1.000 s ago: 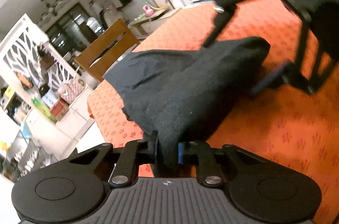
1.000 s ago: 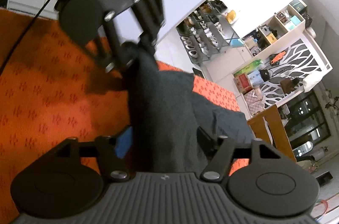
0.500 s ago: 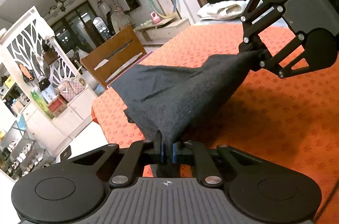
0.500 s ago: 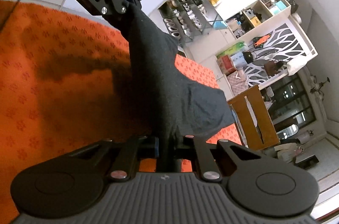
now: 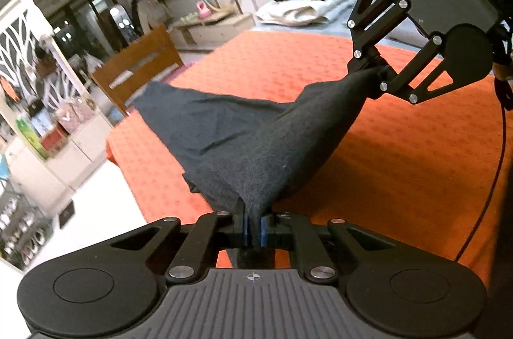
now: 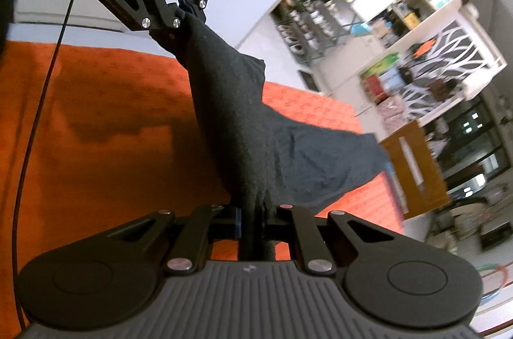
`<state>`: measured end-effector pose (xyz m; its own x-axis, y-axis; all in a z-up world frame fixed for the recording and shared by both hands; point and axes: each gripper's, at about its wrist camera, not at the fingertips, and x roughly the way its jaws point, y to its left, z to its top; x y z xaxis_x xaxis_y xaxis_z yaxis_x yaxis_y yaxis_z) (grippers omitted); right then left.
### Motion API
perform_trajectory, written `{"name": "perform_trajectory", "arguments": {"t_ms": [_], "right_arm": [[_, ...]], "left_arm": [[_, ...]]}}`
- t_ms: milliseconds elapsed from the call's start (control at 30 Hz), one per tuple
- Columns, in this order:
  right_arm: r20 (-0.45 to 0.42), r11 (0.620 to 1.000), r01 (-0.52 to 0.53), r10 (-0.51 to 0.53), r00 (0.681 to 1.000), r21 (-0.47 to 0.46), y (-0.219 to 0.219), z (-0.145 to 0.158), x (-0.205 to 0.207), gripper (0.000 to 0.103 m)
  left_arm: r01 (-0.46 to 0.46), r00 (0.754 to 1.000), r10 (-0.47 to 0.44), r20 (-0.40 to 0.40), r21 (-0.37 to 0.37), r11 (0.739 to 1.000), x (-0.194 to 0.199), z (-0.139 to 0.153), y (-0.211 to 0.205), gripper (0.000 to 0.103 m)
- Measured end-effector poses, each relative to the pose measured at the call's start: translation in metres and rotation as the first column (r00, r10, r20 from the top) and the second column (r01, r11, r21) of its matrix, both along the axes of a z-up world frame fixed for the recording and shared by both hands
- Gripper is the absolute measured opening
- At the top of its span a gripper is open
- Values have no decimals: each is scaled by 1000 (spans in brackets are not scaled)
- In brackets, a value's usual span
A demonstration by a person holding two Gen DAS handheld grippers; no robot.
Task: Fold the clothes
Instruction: 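Lift the bundle and fold it over the pants legs with both tools, then lower the folded bundle onto the pants and open both tools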
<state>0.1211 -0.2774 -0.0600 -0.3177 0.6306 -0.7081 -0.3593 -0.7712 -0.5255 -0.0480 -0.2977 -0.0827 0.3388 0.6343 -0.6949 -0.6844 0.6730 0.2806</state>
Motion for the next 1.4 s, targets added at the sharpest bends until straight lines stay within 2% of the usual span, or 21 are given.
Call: {"name": "perform_trajectory", "arguments": {"t_ms": [167,300,433,633,733,900,933,1033,1133,1233,1300,1400], "right_arm": [[-23,989,-15,12,1000,-149,-29,8,-1,13],[-44,955,-20,8,999,-295,-43,10,-4,13],[-44,928,-22,7,999,-372,-43,8,-7,14],[-78,898,3,-42,996,-441,-29,17,2,16],[-94,908,18,-64,994,-419,-16,26,8,17],[-129,925,76,-132,983,-373,15,38,16,31],[-137,925,87,-147,980,-369,24,39,19,31],[-159,927,131,-197,967,-351,44,35,26,34],[-171,920,177,-248,953,-349,62,26,30,35],[-176,909,226,-301,937,-350,80,8,33,38],[-178,905,279,-347,921,-322,89,-5,35,49],[-198,888,356,-420,886,-292,96,-18,39,56]], "left_arm": [[-28,999,34,41,-144,989,-6,-1,-24,10],[-64,993,89,84,-262,963,-13,-6,-34,10],[-86,988,121,100,-298,951,-17,-6,-27,12],[-95,980,136,143,-261,961,-21,12,-10,16],[-95,978,134,158,-232,968,-24,19,0,18],[-107,973,139,185,-175,979,-24,28,28,21],[-113,972,144,188,-163,980,-23,29,35,22],[-142,966,162,202,-111,984,-20,30,57,29],[-177,959,191,210,-83,981,-17,26,78,39],[-237,933,249,259,-77,968,-22,24,93,53],[-276,919,287,269,-81,958,-26,22,97,55],[-319,900,337,275,-107,942,-33,17,99,55]]}}
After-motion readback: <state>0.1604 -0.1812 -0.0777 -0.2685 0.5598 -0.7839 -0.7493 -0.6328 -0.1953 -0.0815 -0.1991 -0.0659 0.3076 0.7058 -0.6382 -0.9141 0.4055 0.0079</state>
